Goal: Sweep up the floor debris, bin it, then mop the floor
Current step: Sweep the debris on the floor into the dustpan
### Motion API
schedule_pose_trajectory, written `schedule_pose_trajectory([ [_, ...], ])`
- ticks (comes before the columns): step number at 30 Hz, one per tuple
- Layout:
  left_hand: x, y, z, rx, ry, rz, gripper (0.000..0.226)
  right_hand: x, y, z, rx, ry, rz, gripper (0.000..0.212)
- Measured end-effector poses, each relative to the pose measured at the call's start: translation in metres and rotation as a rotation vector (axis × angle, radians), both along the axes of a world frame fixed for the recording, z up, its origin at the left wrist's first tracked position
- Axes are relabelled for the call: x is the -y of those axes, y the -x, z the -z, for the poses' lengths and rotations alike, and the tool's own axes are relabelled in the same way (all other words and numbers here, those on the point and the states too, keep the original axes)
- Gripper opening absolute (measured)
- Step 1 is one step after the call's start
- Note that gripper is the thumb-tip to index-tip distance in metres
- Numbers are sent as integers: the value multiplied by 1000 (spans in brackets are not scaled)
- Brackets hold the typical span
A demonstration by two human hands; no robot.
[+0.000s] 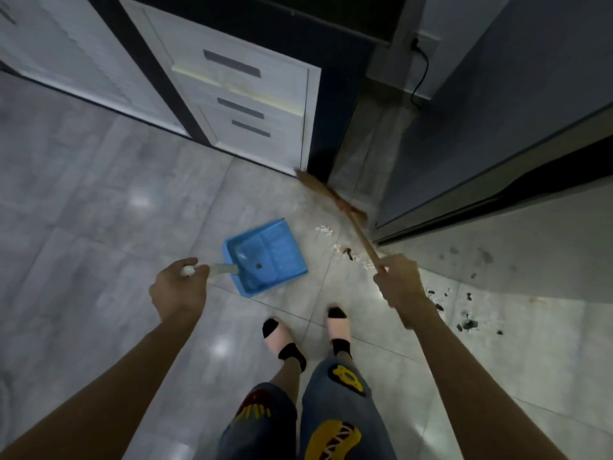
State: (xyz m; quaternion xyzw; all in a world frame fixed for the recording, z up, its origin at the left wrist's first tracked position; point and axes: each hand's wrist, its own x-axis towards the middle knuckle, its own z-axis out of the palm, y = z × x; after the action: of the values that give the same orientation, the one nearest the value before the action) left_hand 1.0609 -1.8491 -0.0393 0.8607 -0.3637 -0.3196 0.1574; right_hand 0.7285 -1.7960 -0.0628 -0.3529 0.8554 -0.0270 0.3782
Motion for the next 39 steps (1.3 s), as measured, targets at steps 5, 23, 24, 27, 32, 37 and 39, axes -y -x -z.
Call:
schedule_pose_trajectory([
  [5, -22, -8, 6, 8, 9, -28, 29, 41, -17, 41, -91, -45, -286, 29],
  [23, -125, 94, 3, 57, 22, -270, 32, -2, 84, 58, -68, -61, -536, 36],
  [24, -134, 102, 3, 73, 20, -276, 33, -4, 88, 62, -52, -83, -539, 36],
  [27, -158, 122, 5, 107, 9, -314, 34, -33, 107, 63, -55, -144, -532, 31],
  [32, -199, 146, 6, 102, -12, -352, 31, -105, 146, 46, -131, -196, -528, 26],
  [37, -233, 153, 13, 77, -41, -353, 31, -122, 172, 19, -163, -112, -451, 33],
  [39, -243, 155, 16, 53, -48, -341, 31, -110, 167, 22, -180, -57, -460, 33],
])
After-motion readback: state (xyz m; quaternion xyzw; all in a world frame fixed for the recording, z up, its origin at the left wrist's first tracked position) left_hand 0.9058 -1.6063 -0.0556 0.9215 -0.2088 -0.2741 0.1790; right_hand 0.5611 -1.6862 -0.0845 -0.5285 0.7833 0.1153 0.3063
